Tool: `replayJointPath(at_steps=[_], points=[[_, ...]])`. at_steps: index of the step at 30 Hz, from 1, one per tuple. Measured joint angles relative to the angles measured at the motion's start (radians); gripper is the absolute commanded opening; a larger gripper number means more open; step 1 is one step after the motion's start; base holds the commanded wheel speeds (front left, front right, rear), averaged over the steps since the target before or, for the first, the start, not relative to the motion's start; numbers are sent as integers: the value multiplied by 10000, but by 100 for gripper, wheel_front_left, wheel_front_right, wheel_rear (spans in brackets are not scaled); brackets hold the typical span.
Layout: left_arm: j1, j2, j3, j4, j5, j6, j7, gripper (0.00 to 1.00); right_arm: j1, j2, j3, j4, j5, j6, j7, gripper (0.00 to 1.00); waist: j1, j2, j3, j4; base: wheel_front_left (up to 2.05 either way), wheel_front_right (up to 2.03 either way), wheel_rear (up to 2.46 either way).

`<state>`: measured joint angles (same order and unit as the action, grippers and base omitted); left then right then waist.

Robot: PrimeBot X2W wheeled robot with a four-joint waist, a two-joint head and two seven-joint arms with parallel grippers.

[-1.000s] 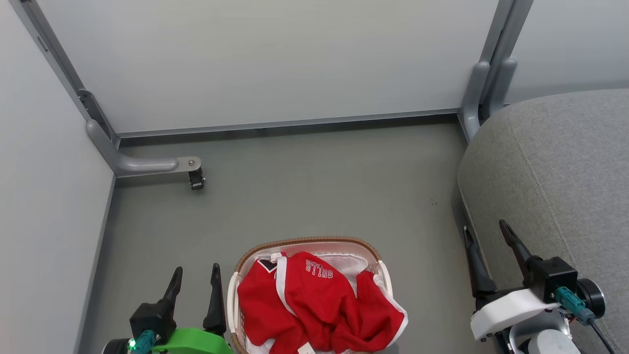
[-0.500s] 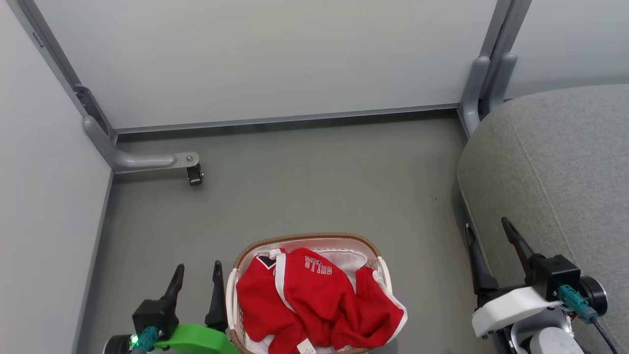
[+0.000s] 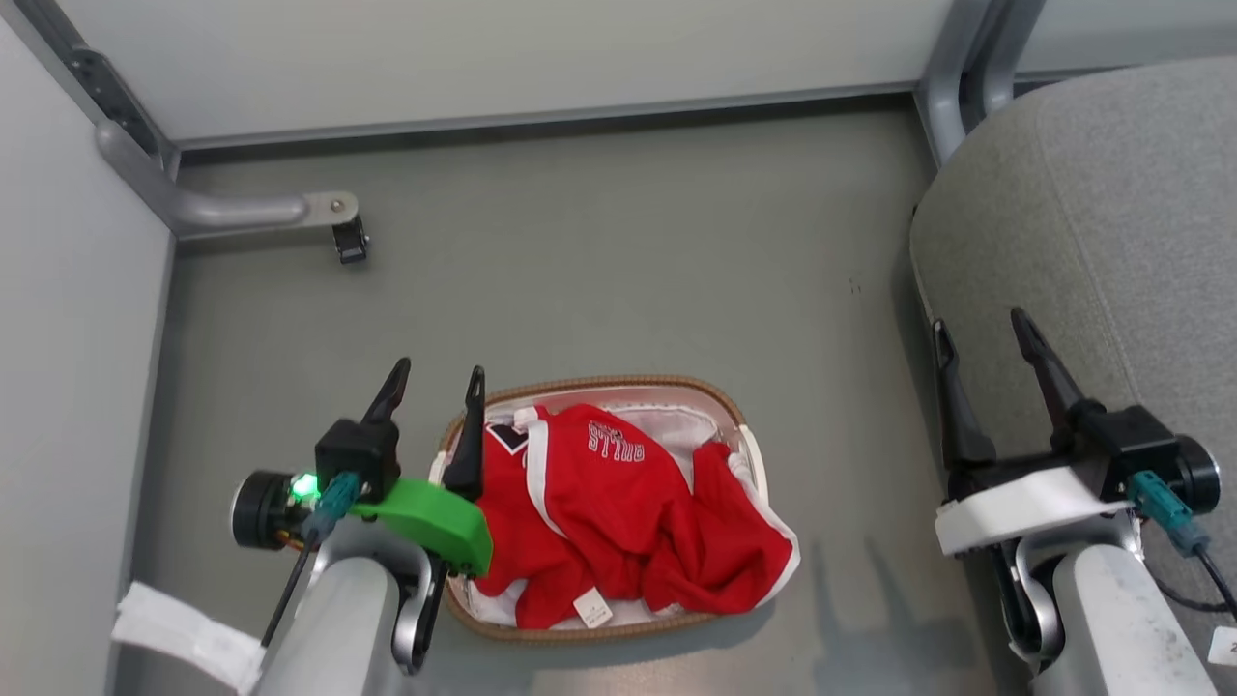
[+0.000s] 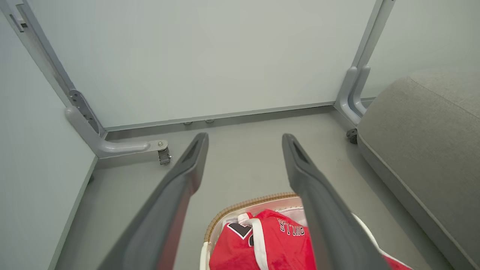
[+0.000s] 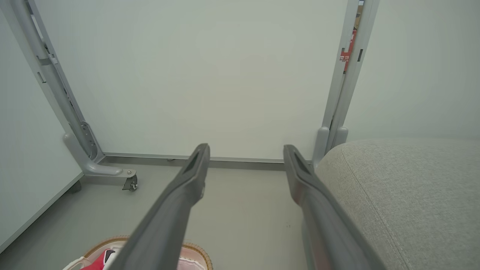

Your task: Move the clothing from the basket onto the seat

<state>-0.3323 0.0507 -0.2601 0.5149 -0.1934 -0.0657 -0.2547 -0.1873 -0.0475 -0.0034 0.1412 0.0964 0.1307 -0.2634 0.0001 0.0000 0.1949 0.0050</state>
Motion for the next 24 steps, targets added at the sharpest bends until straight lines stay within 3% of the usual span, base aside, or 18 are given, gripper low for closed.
replayJointPath(at_steps=[14, 24], points=[[-2847, -29, -1246, 3409, 192, -399, 779, 100, -1867, -13, 174, -430, 414, 4, 0, 100, 1, 0, 3083, -537, 0, 0, 0], [-3821, 63, -1300, 5250, -4, -470, 986, 100, -2232, -13, 384, -447, 886, 4, 0, 100, 1, 0, 4861, -1232, 0, 0, 0]])
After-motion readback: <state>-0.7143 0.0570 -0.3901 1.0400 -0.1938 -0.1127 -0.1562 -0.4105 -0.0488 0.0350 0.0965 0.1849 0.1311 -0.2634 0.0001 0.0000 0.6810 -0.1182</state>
